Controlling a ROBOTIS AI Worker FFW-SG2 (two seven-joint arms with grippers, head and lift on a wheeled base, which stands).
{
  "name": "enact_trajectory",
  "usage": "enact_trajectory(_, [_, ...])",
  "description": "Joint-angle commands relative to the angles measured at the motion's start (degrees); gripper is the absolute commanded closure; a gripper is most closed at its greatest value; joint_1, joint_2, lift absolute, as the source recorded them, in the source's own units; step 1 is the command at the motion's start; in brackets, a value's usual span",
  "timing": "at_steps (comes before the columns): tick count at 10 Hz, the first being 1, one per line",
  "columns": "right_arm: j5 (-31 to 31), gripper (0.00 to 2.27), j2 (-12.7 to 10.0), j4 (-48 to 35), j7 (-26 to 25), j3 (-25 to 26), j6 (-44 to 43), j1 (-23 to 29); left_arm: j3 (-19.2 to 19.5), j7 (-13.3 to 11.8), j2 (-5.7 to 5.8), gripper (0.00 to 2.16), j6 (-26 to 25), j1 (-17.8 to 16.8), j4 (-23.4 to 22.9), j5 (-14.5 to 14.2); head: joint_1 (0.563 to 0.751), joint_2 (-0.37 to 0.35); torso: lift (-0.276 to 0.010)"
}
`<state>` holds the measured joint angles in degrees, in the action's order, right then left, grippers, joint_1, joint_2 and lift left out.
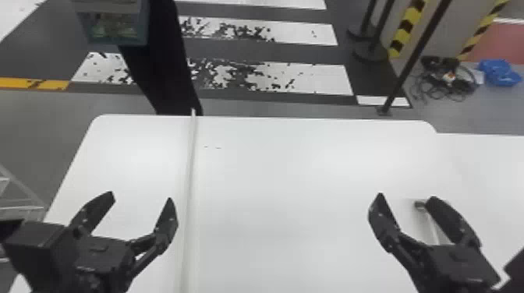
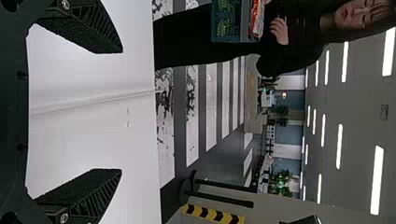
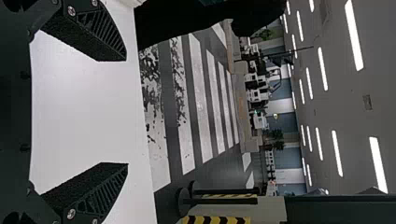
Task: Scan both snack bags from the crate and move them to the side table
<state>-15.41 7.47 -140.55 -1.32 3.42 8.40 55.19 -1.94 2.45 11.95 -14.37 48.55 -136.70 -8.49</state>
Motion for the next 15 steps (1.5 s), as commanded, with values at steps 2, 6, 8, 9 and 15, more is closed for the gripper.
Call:
enact_trajectory(2, [0.03, 0.12, -0.08, -0.43, 0.00, 0.01, 0.00, 0.27, 1.41, -1.30, 0.00, 0.08, 0.00, 0.32, -0.32, -2.14, 0.695, -0.055, -0.029])
enact_trajectory(6, [0.20, 0.12, -0.26, -0.87, 0.00, 0.01, 0.00, 0.62, 2.29, -2.71, 0.00, 0.08, 0.00, 0.32, -0.24, -3.90, 0.695, -0.054, -0.029])
enact_trajectory(8, [0.20, 0.12, -0.26, -0.87, 0.00, 0.01, 0.00, 0.62, 2.55, -2.71, 0.00, 0.08, 0.00, 0.41, -0.24, -3.99, 0.695, -0.050, -0.029])
enact_trajectory(9, [0.20, 0.12, -0.26, -0.96, 0.00, 0.01, 0.00, 0.62, 2.55, -2.71, -0.09, 0.08, 0.17, 0.41, -0.24, -3.99, 0.695, -0.048, -0.029])
enact_trajectory(15, [0.20, 0.12, -0.26, -0.96, 0.00, 0.01, 0.00, 0.62, 2.73, -2.97, -0.53, 0.08, 0.17, 0.41, -0.15, -3.99, 0.695, -0.045, -0.029])
